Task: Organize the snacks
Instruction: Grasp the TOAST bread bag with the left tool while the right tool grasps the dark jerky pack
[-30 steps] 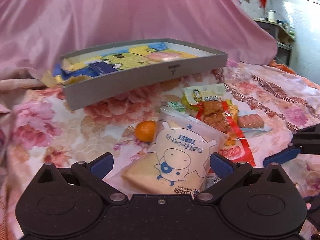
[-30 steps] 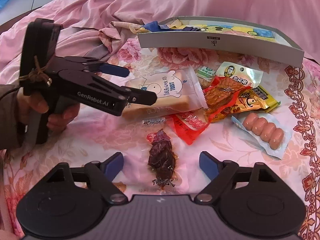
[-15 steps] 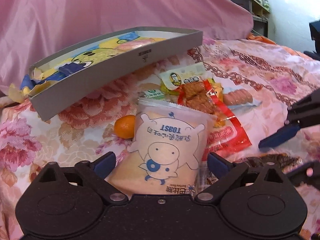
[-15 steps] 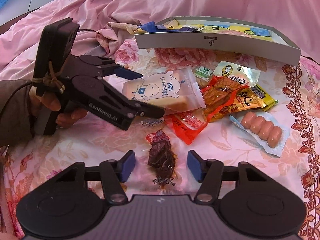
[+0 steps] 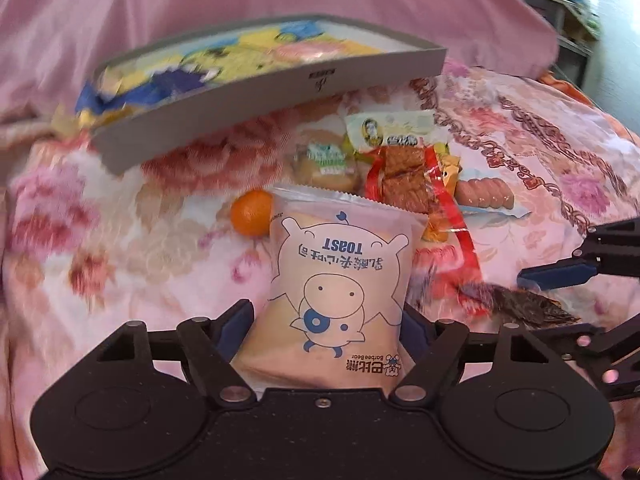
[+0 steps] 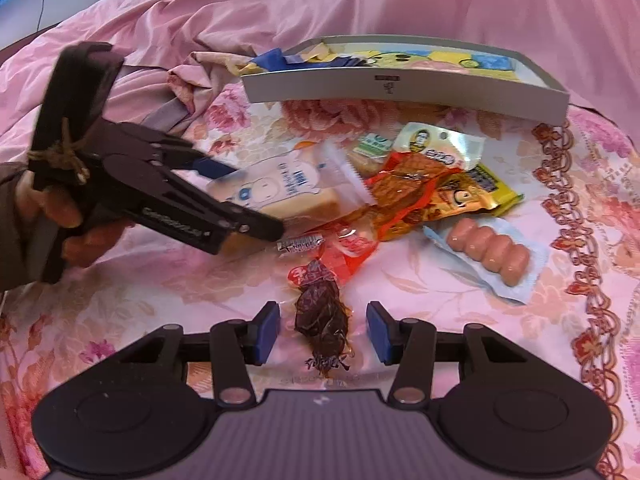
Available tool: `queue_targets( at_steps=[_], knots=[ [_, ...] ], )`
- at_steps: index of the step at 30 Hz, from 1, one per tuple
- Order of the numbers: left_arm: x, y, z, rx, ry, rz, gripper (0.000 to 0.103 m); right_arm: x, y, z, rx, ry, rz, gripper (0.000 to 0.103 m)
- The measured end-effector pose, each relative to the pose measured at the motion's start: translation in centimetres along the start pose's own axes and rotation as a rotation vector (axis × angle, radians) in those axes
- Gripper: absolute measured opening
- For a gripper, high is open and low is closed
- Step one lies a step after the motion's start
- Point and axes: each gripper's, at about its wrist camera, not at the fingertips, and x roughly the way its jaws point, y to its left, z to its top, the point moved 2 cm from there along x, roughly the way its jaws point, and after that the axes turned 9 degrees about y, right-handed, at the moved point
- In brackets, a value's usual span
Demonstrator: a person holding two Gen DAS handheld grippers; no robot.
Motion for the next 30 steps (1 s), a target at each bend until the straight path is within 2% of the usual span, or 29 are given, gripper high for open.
queue_targets(
  at_steps=[4,6,8,11,13,18,21,24,26,29,30],
  knots=[
    [-0.8,-0.6,-0.8,-0.114,0.067,-0.016,0.077,-0.7,-0.2,-0.7,0.0,-0.01,-0.042,0.052],
    [-1.1,-1.1,-1.1,-0.137,0.077,-0.001,0.077,-1.1,-0.2,-1.1,-0.001,-0.013,-0.053,0.052],
    [-1.2,-1.9,-1.2,-0.112,0.069,0.027,0.082,-1.5,-0.2,-1.3,-0.009,-0.018,-0.058,0.053],
    [-0.4,-2.6,-0.9,-0.023,0.046,0.051,0.085,-1.4,-0.3,-1.1,-0.021,-0.015,-0.052,0.054],
    [0.1,-2.3,-0.6,-0.003,0.029,0.065,0.085,-1.1,-0.4,-0.8,-0.036,-0.009,-0.037,0.059],
    [1.0,-1.1,-0.2,-0.026,0.014,0.007,0.087,0.0,-0.8,-0.2,-0.085,0.0,-0.009,0.068],
    [1.3,-1.7,-0.1,0.017,0.01,0.022,0.087,0.8,-1.1,0.2,-0.079,0.006,0.003,0.07],
    [1.4,-2.0,-0.1,0.027,0.015,0.02,0.08,1.2,-1.2,0.3,-0.044,0.007,0.005,0.071],
    [1.2,-1.9,-0.1,0.008,0.021,0.014,0.073,1.3,-0.9,0.2,-0.05,0.005,-0.016,0.068],
    [1.0,-1.9,-0.2,-0.029,0.029,0.013,0.071,1.1,-0.4,0.2,-0.053,0.004,-0.034,0.052],
    [0.9,-1.9,-0.2,-0.043,0.032,0.015,0.071,1.0,-0.3,0.2,-0.05,0.004,-0.039,0.051]
  ],
)
